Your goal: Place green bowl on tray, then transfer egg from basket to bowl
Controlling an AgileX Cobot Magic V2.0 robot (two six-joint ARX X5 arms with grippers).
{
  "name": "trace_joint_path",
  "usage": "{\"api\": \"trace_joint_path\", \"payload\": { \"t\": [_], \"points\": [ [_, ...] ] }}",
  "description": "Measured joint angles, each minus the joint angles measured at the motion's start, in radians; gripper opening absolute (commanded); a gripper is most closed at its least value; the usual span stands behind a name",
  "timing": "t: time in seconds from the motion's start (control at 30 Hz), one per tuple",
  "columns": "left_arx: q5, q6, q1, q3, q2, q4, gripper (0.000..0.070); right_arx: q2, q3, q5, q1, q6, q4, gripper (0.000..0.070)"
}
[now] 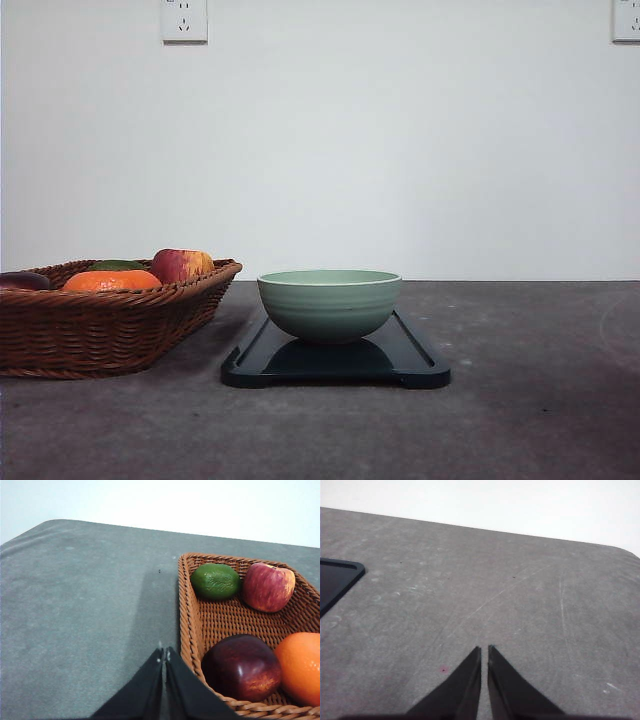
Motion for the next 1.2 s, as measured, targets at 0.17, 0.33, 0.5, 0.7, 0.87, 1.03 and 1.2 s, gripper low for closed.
{"api": "trace_joint_path", "payload": {
  "t": [0.17, 0.33, 0.5, 0.7, 0.87, 1.03, 1.2],
  "points": [
    [0.000, 0.000, 0.000, 0.000, 0.000, 0.000, 0.0000, 0.000, 0.000, 0.000, 0.000, 0.000, 0.000, 0.0016],
    [0.000, 0.000, 0.000, 0.000, 0.000, 0.000, 0.0000, 0.000, 0.000, 0.000, 0.000, 0.000, 0.000, 0.0016],
    [0.000, 0.000, 0.000, 0.000, 0.000, 0.000, 0.0000, 0.000, 0.000, 0.000, 0.000, 0.000, 0.000, 0.0016],
    [0.000, 0.000, 0.000, 0.000, 0.000, 0.000, 0.0000, 0.000, 0.000, 0.000, 0.000, 0.000, 0.000, 0.0016],
    [0.000, 0.000, 0.000, 0.000, 0.000, 0.000, 0.0000, 0.000, 0.000, 0.000, 0.000, 0.000, 0.000, 0.0016],
    [0.000, 0.000, 0.000, 0.000, 0.000, 0.000, 0.0000, 0.000, 0.000, 0.000, 0.000, 0.000, 0.000, 0.0016],
    [0.000, 0.000, 0.000, 0.000, 0.000, 0.000, 0.0000, 0.000, 0.000, 0.000, 0.000, 0.000, 0.000, 0.0016]
  ]
}}
